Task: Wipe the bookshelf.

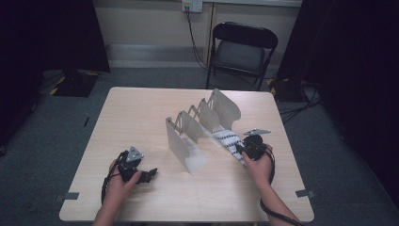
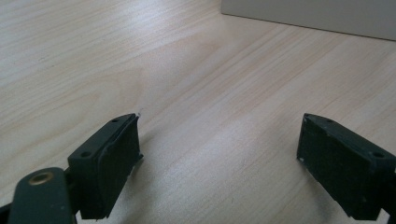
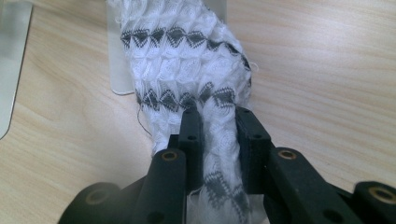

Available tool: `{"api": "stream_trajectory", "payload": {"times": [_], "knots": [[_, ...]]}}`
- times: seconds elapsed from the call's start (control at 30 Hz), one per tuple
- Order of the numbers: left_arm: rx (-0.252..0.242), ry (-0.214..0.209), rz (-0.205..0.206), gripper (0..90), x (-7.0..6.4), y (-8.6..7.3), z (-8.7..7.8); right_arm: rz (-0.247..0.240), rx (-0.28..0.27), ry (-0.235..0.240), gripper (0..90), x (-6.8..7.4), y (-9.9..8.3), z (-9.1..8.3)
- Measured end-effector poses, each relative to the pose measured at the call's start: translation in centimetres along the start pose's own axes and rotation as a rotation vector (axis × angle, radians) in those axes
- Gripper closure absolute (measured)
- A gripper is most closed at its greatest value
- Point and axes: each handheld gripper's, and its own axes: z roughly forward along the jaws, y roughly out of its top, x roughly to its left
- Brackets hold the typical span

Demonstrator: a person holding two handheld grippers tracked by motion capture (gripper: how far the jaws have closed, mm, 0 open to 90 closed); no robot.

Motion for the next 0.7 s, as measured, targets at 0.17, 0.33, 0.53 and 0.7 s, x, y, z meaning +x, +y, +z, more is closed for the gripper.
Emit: {"api": "stream_trajectory", "payload": {"times": [0.17, 0.33, 0.53, 0.7], "knots": [[0.0, 0.0, 0.0, 13.0, 0.0, 0.0, 0.0, -0.017, -0.002, -0.009, 75.5, 0.5, 0.7, 0.6], [0.0, -0.001, 0.0, 13.0, 0.0, 0.0, 0.0, -0.024, -0.003, 0.003, 75.0, 1.2, 2.0, 1.8], [0.001, 0.0, 0.001, 13.0, 0.0, 0.0, 0.0, -0.046, -0.034, 0.02, 62.4, 1.5, 3.0, 3.0], [0.001, 0.0, 0.001, 12.9, 0.0, 0.0, 0.0, -0.051, -0.061, 0.018, 47.1, 1.3, 2.9, 2.1]]}}
